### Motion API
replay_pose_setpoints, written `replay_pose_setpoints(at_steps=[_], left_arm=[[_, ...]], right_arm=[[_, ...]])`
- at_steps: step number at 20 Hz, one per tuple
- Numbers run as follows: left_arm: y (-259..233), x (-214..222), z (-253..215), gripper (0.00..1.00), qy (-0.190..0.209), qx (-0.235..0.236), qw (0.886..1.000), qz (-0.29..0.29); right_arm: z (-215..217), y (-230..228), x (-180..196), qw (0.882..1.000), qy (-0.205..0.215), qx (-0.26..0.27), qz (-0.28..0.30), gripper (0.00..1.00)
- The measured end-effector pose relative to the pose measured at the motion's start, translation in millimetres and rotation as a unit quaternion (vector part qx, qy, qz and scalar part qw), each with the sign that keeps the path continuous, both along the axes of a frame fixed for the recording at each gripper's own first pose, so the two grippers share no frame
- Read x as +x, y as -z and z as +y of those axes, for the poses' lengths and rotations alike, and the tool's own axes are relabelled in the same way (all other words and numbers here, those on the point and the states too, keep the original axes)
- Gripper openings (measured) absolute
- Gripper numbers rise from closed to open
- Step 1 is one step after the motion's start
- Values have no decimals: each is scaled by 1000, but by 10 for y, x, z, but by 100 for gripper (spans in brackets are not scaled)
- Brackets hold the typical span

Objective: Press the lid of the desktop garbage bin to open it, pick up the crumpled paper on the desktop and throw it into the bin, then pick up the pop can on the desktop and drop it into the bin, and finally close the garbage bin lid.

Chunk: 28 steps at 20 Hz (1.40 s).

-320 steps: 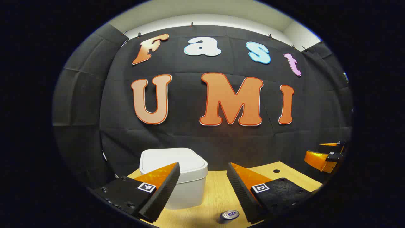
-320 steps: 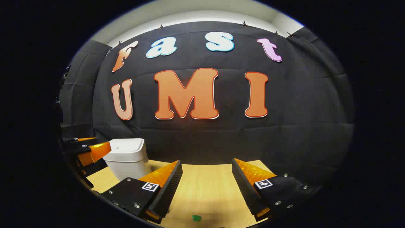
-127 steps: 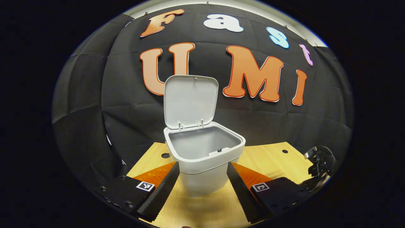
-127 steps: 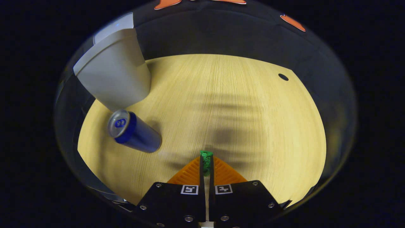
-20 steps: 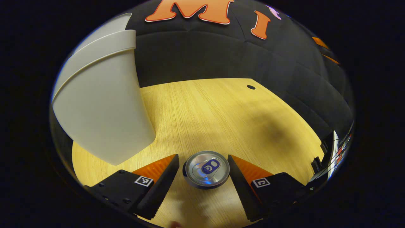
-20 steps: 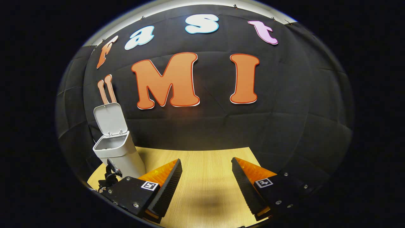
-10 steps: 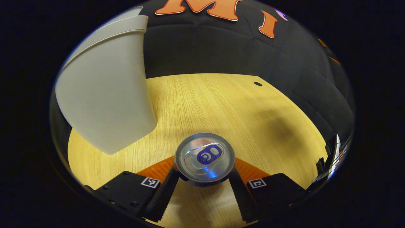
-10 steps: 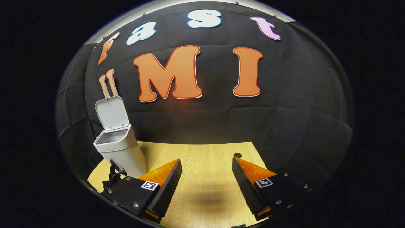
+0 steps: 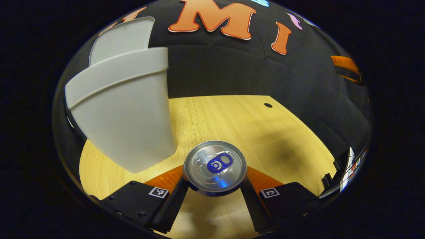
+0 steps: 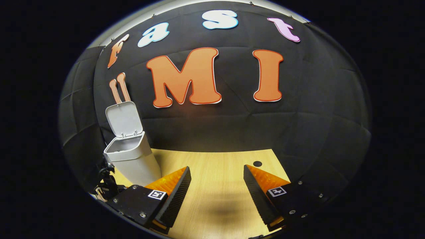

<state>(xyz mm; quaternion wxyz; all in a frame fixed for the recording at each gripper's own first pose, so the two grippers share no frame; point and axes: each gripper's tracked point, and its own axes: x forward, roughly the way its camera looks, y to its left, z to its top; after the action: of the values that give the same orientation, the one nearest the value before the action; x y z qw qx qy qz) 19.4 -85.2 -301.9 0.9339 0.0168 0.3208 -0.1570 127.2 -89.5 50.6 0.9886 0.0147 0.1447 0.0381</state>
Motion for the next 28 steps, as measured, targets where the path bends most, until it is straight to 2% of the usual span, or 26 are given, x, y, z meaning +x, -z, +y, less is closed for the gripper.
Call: replay_pose_setpoints(at_steps=[6, 13, 20, 28], left_arm=[[-264, 16, 41, 85, -10, -20, 1000, -12], [-857, 161, 254, 85, -27, -34, 996, -72], [-1389, 272, 771, 85, -68, -26, 990, -118], [-2025, 898, 1487, 83, -118, -19, 974, -192]], right_arm=[[234, -62, 99, 1000, -22, 6, -7, 95], [566, -144, 247, 998, -52, 13, -17, 95], [787, -198, 397, 997, -71, 18, -24, 95], [794, -227, 498, 997, -69, 17, -28, 95]])
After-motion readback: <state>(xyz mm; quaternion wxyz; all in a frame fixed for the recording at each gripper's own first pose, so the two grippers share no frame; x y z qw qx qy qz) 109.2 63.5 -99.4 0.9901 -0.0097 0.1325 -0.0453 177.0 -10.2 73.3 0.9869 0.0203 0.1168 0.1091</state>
